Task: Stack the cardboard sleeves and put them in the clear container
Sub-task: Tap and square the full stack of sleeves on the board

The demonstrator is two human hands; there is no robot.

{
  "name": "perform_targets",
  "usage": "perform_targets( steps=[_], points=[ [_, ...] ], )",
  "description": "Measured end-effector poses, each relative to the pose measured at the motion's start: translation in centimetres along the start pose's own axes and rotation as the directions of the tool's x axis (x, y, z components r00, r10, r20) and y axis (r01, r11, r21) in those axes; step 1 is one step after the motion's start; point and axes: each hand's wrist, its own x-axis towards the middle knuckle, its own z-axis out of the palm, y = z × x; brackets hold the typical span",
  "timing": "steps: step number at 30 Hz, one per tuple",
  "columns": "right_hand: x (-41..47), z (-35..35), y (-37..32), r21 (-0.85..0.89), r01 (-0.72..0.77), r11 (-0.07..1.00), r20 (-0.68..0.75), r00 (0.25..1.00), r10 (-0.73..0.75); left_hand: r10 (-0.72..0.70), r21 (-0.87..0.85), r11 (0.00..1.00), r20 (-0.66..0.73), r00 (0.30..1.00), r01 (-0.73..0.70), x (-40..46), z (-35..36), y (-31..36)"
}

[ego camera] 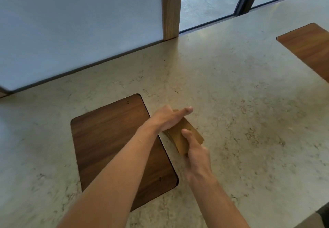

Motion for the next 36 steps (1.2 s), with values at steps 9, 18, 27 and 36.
perform_targets(
  steps=[9, 18, 27, 36],
  points=[
    [0.9, -1.0, 1.1, -0.292, 0.174, 0.941, 0.136, 0.981, -0.139, 0.056, -0.449, 0.890, -0.063, 0.996, -0.078, -2.0, 0.6, -4.8],
    [1.5, -1.3, 0.7, -0.409, 0.557, 0.723, 0.502, 0.799, -0.331, 0.183, -0.654, 0.642, -0.375, 0.909, -0.399, -6.1, 1.7, -8.4],
    [2.5, 3.8, 6.4, -0.378, 0.784, 0.493, 0.891, 0.453, -0.039, 0.119, -0.360, 0.726, -0.773, 0.623, -0.586, -11.6, 2.2, -20.6],
    [3.1, 3.7, 11.1, -0.195, 0.773, 0.603, 0.940, 0.322, -0.109, 0.086, -0.449, 0.582, -0.795, 0.600, -0.678, -11.5, 4.0, -23.9]
  ],
)
